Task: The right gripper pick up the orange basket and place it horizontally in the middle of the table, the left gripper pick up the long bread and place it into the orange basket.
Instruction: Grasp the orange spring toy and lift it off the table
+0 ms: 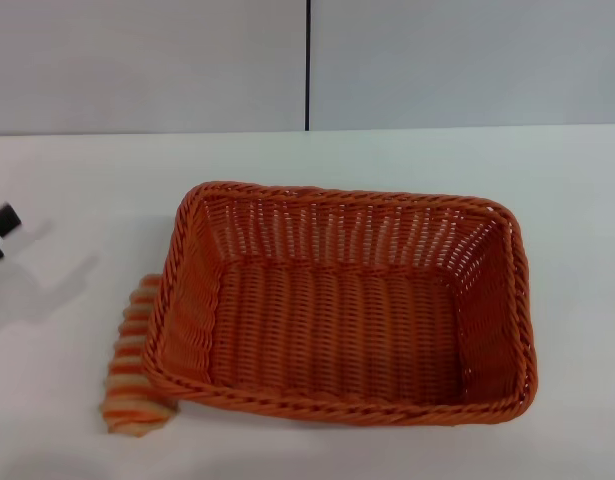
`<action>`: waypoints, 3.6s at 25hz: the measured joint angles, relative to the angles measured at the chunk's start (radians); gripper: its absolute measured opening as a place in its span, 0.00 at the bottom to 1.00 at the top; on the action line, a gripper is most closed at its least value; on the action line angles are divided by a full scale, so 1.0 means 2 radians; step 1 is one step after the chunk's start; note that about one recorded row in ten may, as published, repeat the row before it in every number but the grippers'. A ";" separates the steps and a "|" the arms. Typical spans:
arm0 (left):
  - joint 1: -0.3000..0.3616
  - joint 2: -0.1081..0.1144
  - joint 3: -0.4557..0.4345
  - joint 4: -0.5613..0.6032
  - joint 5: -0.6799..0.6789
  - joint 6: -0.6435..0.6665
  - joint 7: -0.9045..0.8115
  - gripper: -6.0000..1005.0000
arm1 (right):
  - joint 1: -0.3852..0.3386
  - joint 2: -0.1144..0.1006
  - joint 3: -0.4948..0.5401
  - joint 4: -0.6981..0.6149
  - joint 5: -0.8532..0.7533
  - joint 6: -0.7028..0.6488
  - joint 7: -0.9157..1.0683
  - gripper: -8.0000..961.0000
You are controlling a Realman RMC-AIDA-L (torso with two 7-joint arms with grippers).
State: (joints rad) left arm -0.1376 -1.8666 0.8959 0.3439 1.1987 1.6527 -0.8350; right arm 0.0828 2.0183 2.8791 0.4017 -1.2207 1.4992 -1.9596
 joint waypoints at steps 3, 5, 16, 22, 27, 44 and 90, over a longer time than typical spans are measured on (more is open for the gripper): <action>0.000 0.003 0.000 0.002 0.044 -0.029 -0.013 0.79 | 0.005 -0.004 0.000 0.007 0.006 -0.014 0.000 0.50; 0.000 0.002 0.000 0.002 0.061 -0.037 -0.015 0.79 | 0.011 -0.009 0.000 0.012 0.006 -0.019 0.004 0.50; 0.004 0.005 0.000 0.002 0.137 -0.047 -0.049 0.79 | 0.062 -0.033 -0.005 0.015 -0.010 -0.039 0.061 0.50; 0.021 0.014 -0.002 0.007 0.148 -0.045 -0.050 0.79 | 0.071 -0.030 -0.005 0.015 -0.032 -0.045 0.058 0.50; 0.045 0.028 -0.007 0.009 0.152 -0.006 -0.050 0.79 | 0.071 -0.030 -0.005 0.015 -0.034 -0.046 0.053 0.50; 0.033 0.014 -0.005 0.016 0.239 0.032 -0.060 0.79 | 0.084 -0.033 -0.005 0.014 -0.045 -0.051 0.040 0.50; 0.018 -0.044 0.000 0.024 0.272 -0.033 -0.024 0.67 | 0.081 -0.033 -0.001 0.012 -0.040 -0.060 0.040 0.50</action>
State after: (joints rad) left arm -0.1018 -1.9548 0.8959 0.3922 1.7417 1.5876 -0.8835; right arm 0.2455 1.9526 2.8777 0.4249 -1.3011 1.3789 -1.8787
